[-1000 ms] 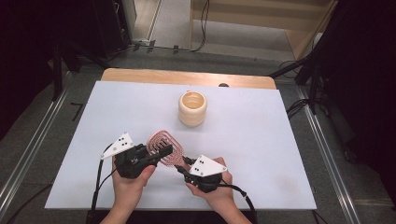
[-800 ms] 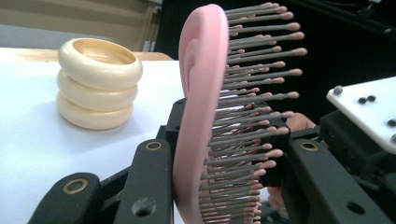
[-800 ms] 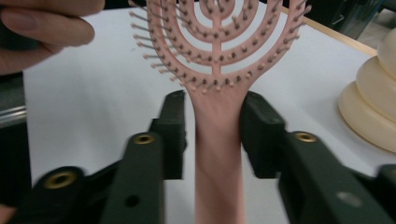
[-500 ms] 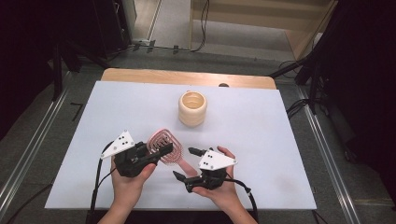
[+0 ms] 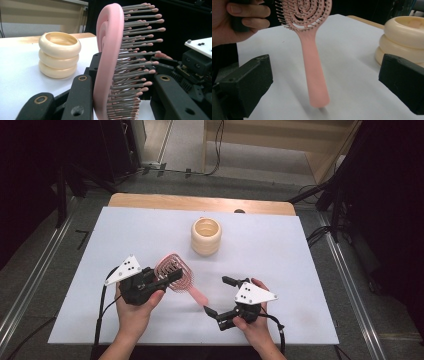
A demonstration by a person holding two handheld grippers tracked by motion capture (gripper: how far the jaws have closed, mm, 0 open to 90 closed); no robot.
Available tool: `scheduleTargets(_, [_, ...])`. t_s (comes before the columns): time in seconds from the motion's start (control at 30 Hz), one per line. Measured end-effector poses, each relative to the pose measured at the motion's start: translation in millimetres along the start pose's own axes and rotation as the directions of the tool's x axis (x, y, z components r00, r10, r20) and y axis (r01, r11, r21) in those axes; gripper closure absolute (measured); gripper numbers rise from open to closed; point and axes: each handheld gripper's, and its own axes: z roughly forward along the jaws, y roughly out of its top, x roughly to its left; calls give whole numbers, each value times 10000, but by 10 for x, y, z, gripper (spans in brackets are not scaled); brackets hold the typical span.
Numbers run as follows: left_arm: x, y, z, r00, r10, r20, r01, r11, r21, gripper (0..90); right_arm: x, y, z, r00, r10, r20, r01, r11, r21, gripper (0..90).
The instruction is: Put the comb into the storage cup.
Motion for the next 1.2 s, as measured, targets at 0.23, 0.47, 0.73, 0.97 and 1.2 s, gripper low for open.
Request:
scheduleTargets(0.23, [31,81,0,9997,130,-187,-129,9999,40,657,-186,-111,-214,9985,234,501,-224,9995,-213,0])
scheduleTargets(0.47, [53,118,2,9995,247,-201,-244,9996,135,658,-336,-220,-369,9952,447,866,-419,9986,-331,0])
scheduleTargets(0.73, [110,172,25,9996,147,-234,-144,9998,118,658,-500,-330,-533,9894,764,1235,-714,9964,-448,0])
scheduleTargets(0.97, [122,241,61,9997,187,-162,-186,9998,73,658,-605,-406,-668,9842,854,1554,-787,9957,-488,0])
scheduleTargets(1.2, [137,287,75,9996,219,-198,-218,9997,63,658,-674,-462,-777,9796,988,1747,-906,9944,-543,0])
